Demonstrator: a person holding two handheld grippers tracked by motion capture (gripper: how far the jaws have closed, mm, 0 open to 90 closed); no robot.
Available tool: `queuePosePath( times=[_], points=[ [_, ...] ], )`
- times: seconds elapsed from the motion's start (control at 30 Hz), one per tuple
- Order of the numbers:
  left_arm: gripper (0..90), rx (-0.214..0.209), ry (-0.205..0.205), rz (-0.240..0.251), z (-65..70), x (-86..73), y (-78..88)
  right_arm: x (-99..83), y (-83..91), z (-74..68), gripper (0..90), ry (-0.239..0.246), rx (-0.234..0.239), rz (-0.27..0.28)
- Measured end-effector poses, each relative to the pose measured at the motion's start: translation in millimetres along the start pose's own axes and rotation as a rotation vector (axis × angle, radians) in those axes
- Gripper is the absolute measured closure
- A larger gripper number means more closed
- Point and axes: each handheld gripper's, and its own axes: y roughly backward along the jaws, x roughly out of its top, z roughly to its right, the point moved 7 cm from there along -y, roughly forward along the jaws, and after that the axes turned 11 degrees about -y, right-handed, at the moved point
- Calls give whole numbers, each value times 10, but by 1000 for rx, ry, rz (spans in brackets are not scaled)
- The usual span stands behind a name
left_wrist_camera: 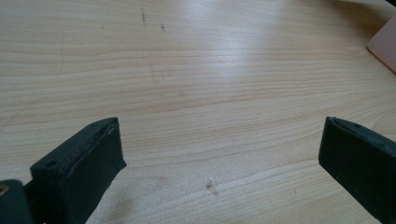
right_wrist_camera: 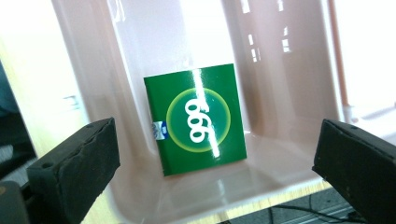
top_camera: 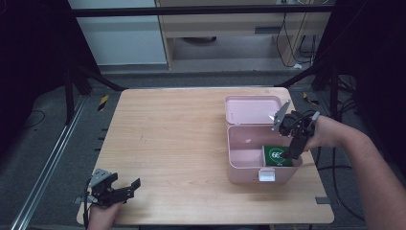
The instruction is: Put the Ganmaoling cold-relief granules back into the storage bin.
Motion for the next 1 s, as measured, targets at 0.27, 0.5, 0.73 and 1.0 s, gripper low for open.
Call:
queuePosePath(
  times=[0.27, 0.5, 0.73, 1.0],
  points=[
    [0, -5, 7, 4, 5, 3, 3, -34, 227, 27, 3, -104, -23, 126],
    [0, -7, 6, 5, 16, 4, 9, -86, 340, -23, 3, -148, -27, 224],
    [0, -7, 4, 3, 18, 3, 6, -195, 353, -40, 3, -199, -44, 272],
    [0, -9, 5, 0, 26, 1, 1, -403, 405, -55, 3, -354, -100, 431]
  ],
)
